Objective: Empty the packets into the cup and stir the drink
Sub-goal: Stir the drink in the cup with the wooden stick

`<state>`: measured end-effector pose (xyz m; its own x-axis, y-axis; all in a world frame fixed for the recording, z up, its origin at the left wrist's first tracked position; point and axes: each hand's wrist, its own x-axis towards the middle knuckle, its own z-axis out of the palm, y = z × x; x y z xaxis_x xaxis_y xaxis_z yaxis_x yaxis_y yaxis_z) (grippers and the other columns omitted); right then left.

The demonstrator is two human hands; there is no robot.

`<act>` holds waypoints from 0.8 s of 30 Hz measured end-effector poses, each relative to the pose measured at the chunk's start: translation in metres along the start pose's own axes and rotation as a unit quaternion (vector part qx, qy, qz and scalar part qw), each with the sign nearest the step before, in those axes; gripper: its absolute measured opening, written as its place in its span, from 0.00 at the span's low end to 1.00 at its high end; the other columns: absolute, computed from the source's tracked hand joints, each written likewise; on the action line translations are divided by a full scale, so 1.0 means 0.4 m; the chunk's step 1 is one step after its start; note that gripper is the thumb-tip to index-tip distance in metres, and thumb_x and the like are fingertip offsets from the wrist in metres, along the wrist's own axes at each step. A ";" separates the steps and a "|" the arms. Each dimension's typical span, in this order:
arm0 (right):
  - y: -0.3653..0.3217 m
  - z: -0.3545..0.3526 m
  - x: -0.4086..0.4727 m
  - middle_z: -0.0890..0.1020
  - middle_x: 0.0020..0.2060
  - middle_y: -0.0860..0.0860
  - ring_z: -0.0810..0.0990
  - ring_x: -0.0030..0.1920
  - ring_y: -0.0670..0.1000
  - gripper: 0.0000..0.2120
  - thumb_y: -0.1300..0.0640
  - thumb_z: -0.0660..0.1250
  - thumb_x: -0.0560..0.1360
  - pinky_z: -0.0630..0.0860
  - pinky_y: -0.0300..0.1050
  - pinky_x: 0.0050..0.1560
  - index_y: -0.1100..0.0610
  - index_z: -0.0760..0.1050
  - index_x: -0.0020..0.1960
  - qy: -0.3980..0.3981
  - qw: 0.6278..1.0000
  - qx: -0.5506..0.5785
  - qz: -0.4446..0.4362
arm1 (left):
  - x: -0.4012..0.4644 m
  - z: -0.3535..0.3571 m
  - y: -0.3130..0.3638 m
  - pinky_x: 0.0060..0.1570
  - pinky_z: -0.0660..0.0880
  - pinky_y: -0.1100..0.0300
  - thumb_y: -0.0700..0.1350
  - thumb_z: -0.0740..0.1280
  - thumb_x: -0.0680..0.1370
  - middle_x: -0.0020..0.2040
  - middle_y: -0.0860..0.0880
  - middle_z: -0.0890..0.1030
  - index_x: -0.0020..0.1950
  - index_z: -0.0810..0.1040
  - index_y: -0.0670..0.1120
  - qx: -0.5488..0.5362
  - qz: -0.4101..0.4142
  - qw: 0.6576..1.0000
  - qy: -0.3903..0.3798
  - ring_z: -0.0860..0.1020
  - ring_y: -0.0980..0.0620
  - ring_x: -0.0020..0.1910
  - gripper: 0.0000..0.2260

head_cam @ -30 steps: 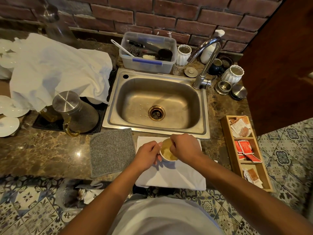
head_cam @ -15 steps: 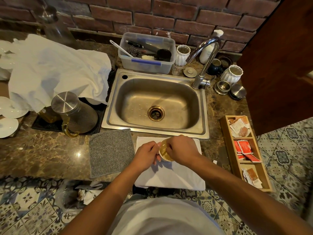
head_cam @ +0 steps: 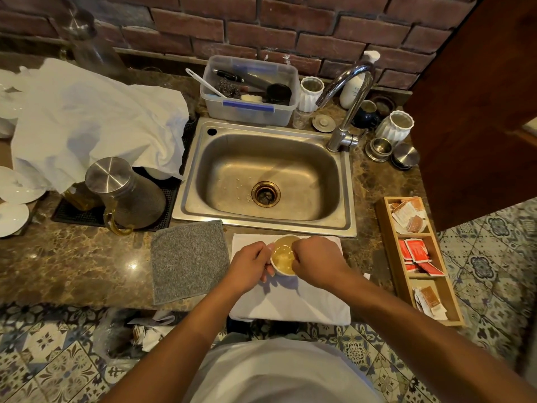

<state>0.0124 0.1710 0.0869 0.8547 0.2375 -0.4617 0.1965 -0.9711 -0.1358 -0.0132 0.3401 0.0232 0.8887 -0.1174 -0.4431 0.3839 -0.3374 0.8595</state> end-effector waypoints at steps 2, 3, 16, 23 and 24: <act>-0.006 0.005 0.000 0.84 0.50 0.55 0.78 0.43 0.53 0.13 0.49 0.67 0.79 0.71 0.43 0.44 0.55 0.81 0.58 0.008 1.000 -0.010 -0.007 | 0.000 0.000 0.000 0.35 0.76 0.56 0.52 0.60 0.85 0.35 0.42 0.85 0.39 0.74 0.44 0.002 0.001 1.000 0.000 0.77 0.51 0.27 0.18; -0.009 0.007 0.000 0.84 0.50 0.55 0.79 0.44 0.53 0.13 0.49 0.67 0.79 0.71 0.43 0.44 0.55 0.81 0.58 0.015 1.000 -0.013 -0.013 | -0.001 0.000 0.000 0.35 0.76 0.56 0.52 0.59 0.85 0.35 0.42 0.85 0.38 0.74 0.45 0.004 0.002 1.000 0.001 0.77 0.51 0.27 0.18; 0.000 -0.010 0.009 0.84 0.57 0.55 0.83 0.53 0.56 0.16 0.48 0.66 0.80 0.79 0.48 0.53 0.53 0.78 0.66 0.036 0.999 -0.034 -0.016 | -0.008 -0.002 0.006 0.33 0.75 0.59 0.51 0.59 0.85 0.37 0.40 0.85 0.42 0.75 0.40 -0.002 -0.005 1.000 -0.002 0.77 0.50 0.28 0.19; -0.015 -0.001 -0.009 0.84 0.49 0.56 0.78 0.44 0.55 0.11 0.52 0.67 0.78 0.69 0.44 0.42 0.56 0.81 0.57 -0.011 0.999 -0.012 -0.028 | 0.000 0.002 -0.006 0.36 0.76 0.53 0.52 0.59 0.85 0.35 0.41 0.84 0.38 0.74 0.46 -0.010 0.008 1.000 -0.001 0.77 0.49 0.28 0.18; -0.016 0.000 -0.006 0.84 0.49 0.55 0.77 0.43 0.55 0.11 0.52 0.67 0.78 0.69 0.44 0.42 0.56 0.81 0.56 -0.009 1.000 -0.006 -0.025 | 0.001 0.001 -0.006 0.36 0.76 0.52 0.52 0.60 0.85 0.35 0.41 0.84 0.38 0.74 0.46 -0.013 0.009 1.000 -0.002 0.77 0.49 0.28 0.18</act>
<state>0.0089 0.1767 0.0889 0.8345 0.2859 -0.4711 0.2445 -0.9582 -0.1485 -0.0140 0.3404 0.0209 0.8945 -0.1264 -0.4288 0.3748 -0.3106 0.8735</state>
